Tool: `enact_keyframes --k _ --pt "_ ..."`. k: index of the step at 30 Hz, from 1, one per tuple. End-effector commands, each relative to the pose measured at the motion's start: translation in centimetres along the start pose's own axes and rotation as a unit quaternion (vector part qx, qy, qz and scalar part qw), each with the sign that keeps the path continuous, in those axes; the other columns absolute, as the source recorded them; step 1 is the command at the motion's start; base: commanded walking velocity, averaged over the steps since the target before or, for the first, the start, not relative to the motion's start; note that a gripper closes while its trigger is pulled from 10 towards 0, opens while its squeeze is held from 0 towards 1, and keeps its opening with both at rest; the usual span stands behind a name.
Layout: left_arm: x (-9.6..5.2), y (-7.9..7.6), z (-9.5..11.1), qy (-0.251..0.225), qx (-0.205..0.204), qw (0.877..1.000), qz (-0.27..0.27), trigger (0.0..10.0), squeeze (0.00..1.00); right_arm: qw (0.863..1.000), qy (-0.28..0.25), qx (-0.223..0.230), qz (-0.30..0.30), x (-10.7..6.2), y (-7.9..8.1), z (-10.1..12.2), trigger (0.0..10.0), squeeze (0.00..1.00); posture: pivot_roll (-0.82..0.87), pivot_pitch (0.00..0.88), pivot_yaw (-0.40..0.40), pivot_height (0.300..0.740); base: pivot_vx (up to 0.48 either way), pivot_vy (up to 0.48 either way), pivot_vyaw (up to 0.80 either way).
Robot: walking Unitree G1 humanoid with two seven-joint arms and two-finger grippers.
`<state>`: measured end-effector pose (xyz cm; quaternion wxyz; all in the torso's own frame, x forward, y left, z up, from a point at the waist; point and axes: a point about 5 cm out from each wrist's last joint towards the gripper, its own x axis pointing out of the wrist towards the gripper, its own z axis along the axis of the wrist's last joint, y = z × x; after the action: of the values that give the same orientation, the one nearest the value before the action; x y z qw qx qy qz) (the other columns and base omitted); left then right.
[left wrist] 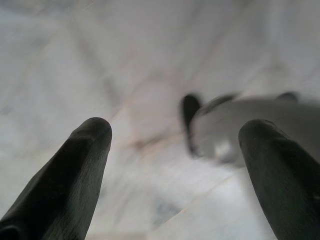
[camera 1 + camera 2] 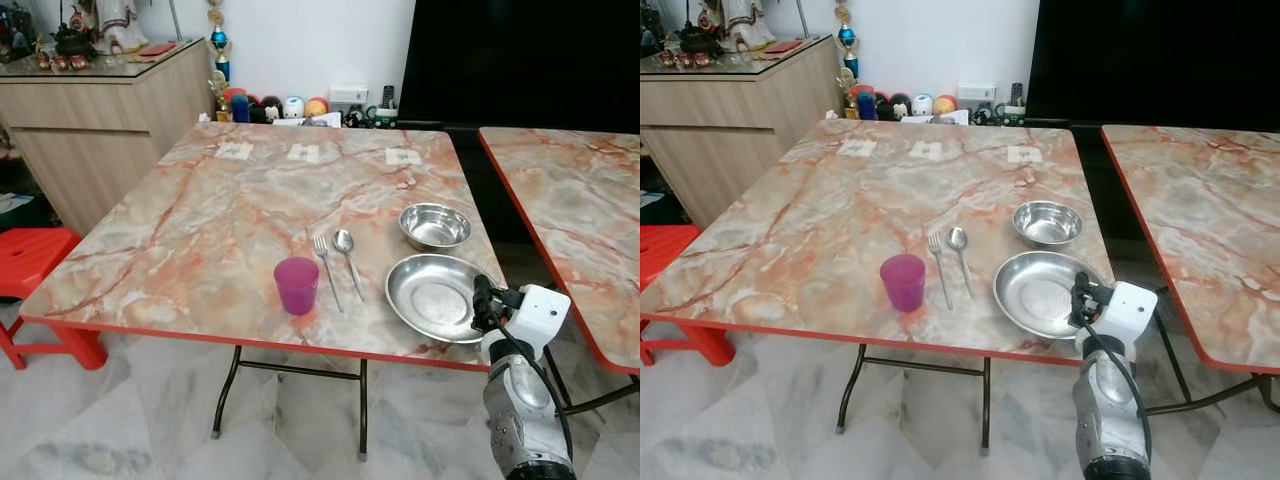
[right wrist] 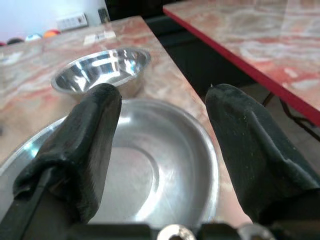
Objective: Setting the table
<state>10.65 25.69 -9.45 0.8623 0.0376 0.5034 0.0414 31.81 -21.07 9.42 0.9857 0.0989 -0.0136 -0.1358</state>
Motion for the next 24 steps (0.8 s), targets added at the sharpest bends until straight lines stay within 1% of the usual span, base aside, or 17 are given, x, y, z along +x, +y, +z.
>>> enact_keyframes --k 1,3,4,8,10,16,19,20,22,24 --pt "-0.1 0.0 -0.4 0.005 -0.008 1.000 -0.009 10.0 0.00 1.000 -0.014 -0.001 0.010 0.0 0.6 0.4 10.0 0.00 0.00 0.000 -0.011 0.740 0.259 0.000 0.00" --pt "-0.1 0.0 -0.5 0.006 -0.008 1.000 -0.009 10.0 0.00 1.000 -0.015 -0.004 0.009 0.0 0.6 0.4 10.0 0.00 0.00 0.000 -0.011 0.740 0.259 0.000 0.00" --pt "-0.1 -0.4 -0.6 0.006 -0.007 1.000 -0.012 10.0 0.00 1.000 -0.016 -0.005 0.006 0.0 0.5 0.4 10.0 0.00 0.00 0.000 -0.010 0.740 0.259 0.000 0.00" --pt "0.0 -0.5 -0.4 0.005 -0.007 1.000 -0.012 10.0 0.00 1.000 -0.020 -0.004 0.002 -0.1 0.4 0.5 10.0 0.00 0.00 0.000 -0.010 0.740 0.261 0.000 0.00" --pt "0.2 -0.3 0.3 0.002 -0.006 1.000 -0.011 10.0 0.00 1.000 -0.025 -0.004 -0.003 -0.1 0.3 0.6 10.0 0.00 0.00 0.000 -0.010 0.740 0.000 0.000 0.00" --pt "0.4 -0.4 1.2 -0.002 -0.008 1.000 -0.011 10.0 0.00 0.999 -0.043 -0.002 -0.024 -0.3 0.1 0.9 10.0 0.00 0.00 0.000 -0.010 0.740 0.000 0.000 0.00" --pt "0.5 -0.8 1.4 -0.002 -0.007 1.000 -0.013 10.0 0.00 0.998 -0.051 -0.001 -0.034 -0.5 -0.2 1.1 10.0 0.00 0.00 0.000 -0.010 0.740 0.000 0.000 0.00" --pt "0.6 -1.1 1.5 -0.002 -0.007 1.000 -0.014 10.0 0.00 0.998 -0.056 -0.001 -0.043 -0.6 -0.4 1.3 10.0 0.00 0.00 0.000 -0.010 0.740 0.000 0.000 0.00" --pt "0.7 -1.2 1.5 -0.002 -0.006 1.000 -0.015 10.0 0.00 0.997 -0.056 -0.001 -0.045 -0.7 -0.4 1.3 10.0 0.00 0.00 0.000 -0.010 0.740 0.000 0.000 0.00" --pt "0.8 -1.9 1.7 -0.003 -0.005 1.000 -0.018 10.0 0.00 0.997 -0.054 -0.004 -0.061 -1.3 -1.2 1.3 10.0 0.00 0.00 0.000 -0.012 0.740 0.000 0.000 0.00"
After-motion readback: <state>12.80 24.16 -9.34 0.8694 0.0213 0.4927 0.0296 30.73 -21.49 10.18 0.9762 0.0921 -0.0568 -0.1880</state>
